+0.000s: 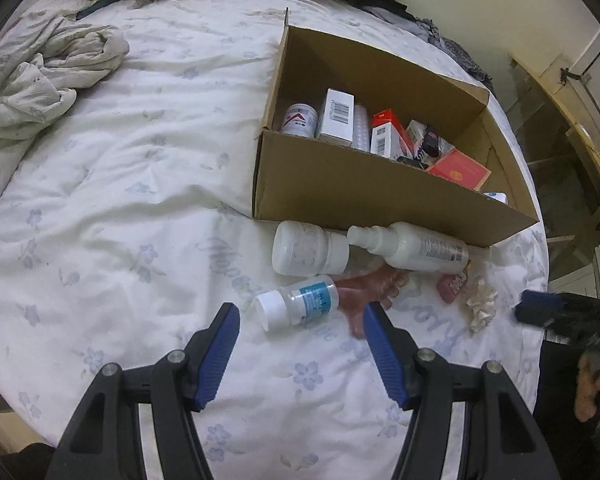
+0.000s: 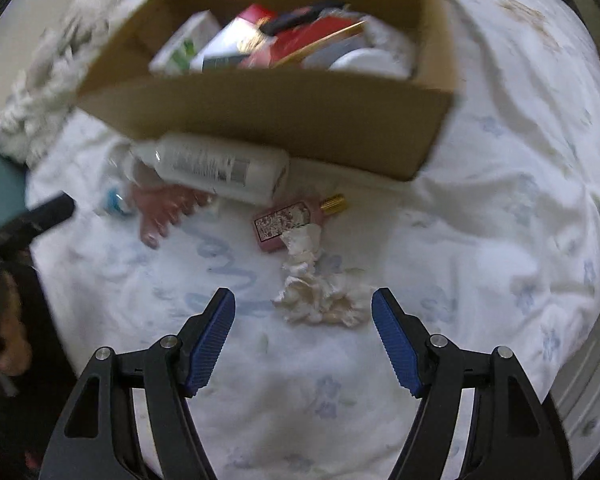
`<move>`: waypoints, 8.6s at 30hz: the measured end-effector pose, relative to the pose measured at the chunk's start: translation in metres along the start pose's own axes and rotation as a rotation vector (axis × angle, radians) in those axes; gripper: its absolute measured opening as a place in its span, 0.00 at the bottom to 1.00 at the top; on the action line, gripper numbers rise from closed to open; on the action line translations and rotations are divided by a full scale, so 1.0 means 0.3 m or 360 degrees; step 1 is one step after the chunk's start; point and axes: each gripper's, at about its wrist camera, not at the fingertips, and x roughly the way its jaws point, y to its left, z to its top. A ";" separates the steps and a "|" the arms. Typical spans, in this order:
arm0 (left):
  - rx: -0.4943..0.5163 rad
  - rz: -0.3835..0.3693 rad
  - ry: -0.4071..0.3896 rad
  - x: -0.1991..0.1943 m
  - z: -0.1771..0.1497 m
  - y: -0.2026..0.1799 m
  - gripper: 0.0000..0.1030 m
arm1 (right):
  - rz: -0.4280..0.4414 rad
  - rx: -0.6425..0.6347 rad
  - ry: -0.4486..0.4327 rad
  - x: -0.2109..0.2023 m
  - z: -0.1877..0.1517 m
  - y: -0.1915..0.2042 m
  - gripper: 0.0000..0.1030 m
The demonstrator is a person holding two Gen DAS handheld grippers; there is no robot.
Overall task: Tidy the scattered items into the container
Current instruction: 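Move the right tool to the white scrunchie and grasp it, then carry the scrunchie toward the box with the right while the left grasps the white spray bottle, then lower the scrunchie and spray bottle into the box and open both tools, then move the right tool to the pink perfume bottle and grasp it, then place the perfume in the box with the right while the left places a blue-label bottle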
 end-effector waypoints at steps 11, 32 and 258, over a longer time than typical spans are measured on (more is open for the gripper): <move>-0.0048 -0.0059 0.0055 0.022 0.001 0.016 0.63 | -0.0073 -0.0070 0.0028 0.055 -0.005 0.001 0.20; -0.0279 -0.0400 -0.0028 0.007 0.006 0.076 0.77 | 0.0605 0.0318 -0.0677 -0.377 0.036 -0.070 0.17; 0.0038 0.0038 -0.0196 -0.053 0.308 -0.057 0.76 | 0.0668 -0.0655 -0.0124 -0.168 0.135 0.251 0.66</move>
